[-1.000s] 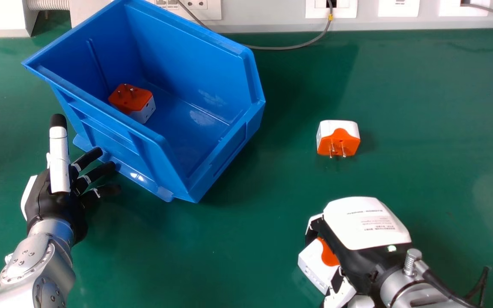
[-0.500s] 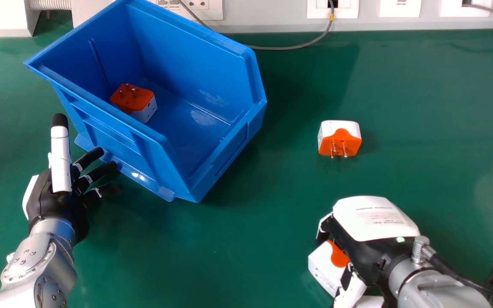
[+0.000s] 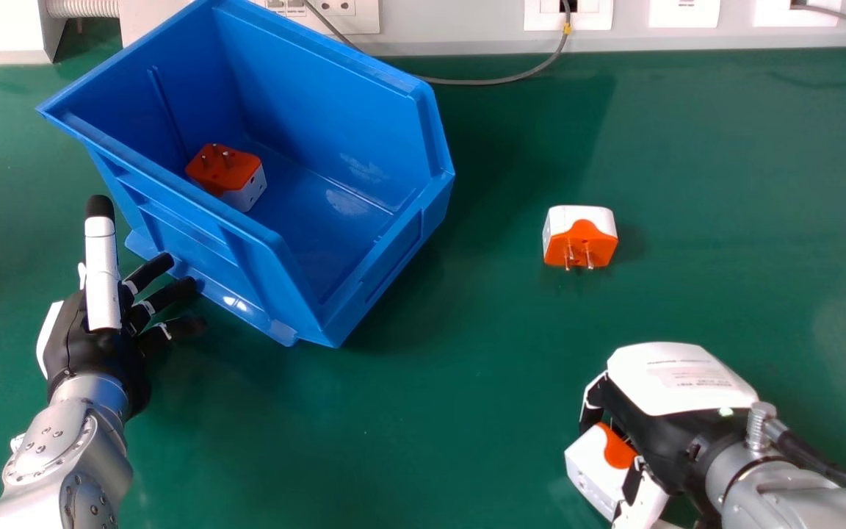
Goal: Pick all objects and put in blue box
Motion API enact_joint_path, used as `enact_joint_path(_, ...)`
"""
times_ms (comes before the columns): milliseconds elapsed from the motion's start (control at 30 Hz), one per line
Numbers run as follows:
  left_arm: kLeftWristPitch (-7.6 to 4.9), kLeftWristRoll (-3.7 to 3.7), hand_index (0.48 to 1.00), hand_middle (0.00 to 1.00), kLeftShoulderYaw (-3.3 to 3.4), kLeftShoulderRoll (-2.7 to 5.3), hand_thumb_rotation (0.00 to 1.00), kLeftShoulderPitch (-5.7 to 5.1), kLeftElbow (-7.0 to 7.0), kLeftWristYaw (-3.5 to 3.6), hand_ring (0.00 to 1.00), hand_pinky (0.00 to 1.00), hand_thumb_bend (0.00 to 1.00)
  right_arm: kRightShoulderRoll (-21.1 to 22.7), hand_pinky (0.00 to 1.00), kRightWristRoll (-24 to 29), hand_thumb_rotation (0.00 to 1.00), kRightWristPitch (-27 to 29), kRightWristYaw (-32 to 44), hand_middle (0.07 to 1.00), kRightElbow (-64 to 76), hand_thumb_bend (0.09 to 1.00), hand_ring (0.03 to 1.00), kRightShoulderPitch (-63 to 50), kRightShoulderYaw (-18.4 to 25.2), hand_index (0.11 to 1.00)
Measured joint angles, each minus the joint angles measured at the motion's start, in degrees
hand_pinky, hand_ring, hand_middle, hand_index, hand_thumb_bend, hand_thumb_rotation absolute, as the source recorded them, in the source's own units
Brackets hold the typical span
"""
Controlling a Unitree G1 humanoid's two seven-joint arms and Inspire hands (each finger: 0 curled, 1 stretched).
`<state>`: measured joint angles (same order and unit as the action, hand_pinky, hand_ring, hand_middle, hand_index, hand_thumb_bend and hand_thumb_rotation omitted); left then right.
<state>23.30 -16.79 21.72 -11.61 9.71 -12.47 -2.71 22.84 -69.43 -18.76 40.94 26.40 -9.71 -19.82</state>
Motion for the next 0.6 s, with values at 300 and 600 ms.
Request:
enact_joint_path(300,-0.33,-0.01,0.884,0.83,0.00,-0.01,0.93,0.54,-0.80,0.00,0.73,0.64,0.87,-1.7,0.19,11.2,0.00,10.3,-14.9,0.490,1.8,0.510,0.365,1.8,2.2,0.530)
enact_joint_path(600,-0.52,-0.01,0.884,0.83,0.03,-0.10,0.93,0.56,-0.87,0.23,0.73,0.64,0.87,-5.4,0.15,26.5,0.00,23.6,-32.1,0.466,-4.2,0.516,0.303,9.2,5.9,0.513)
